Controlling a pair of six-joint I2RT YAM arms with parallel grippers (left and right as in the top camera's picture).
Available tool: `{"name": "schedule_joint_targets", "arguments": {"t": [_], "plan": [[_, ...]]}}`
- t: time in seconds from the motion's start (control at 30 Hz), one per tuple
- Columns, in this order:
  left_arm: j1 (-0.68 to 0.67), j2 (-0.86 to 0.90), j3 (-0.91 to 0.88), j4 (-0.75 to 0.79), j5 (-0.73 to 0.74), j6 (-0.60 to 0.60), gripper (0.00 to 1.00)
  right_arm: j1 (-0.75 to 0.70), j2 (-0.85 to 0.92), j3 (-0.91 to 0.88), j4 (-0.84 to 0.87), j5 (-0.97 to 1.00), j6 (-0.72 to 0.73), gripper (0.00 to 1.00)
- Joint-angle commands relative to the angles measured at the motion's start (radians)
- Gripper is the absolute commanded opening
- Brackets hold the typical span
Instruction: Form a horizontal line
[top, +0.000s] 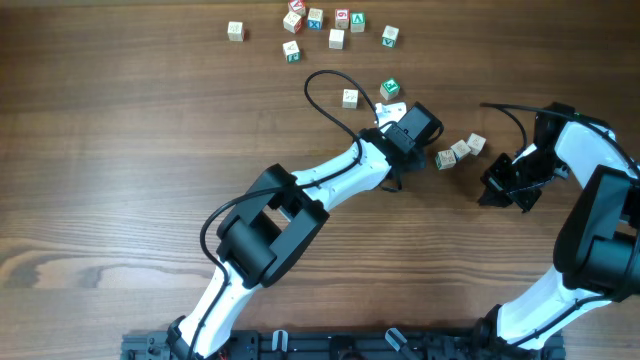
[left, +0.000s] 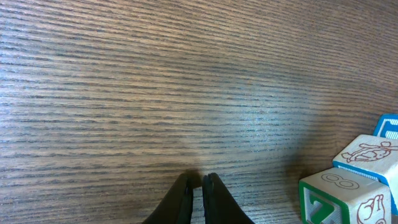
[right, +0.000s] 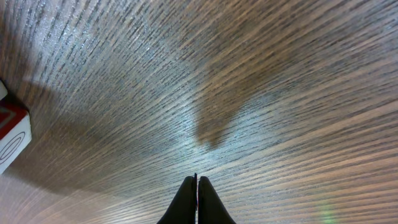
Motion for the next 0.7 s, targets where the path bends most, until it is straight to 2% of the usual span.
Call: {"name": "schedule_joint_targets", "arguments": {"t": [0.0,0.5,0.67], "plan": [[0.015,0.071,-0.046,-0.039,-0.041,-0.005,0.12,0.004,0.017,0.002,0.002,-0.016,0.009,0.05],[0.015,0.071,-0.046,-0.029,-0.036,-0.010,0.12,0.004,0.017,0.002,0.014,-0.017,0.008,0.04],[0.015,0.071,-0.045,0.031,0.050,-0.010,0.09,0.004,0.017,0.002,0.021,-0.017,0.010,0.04]]}}
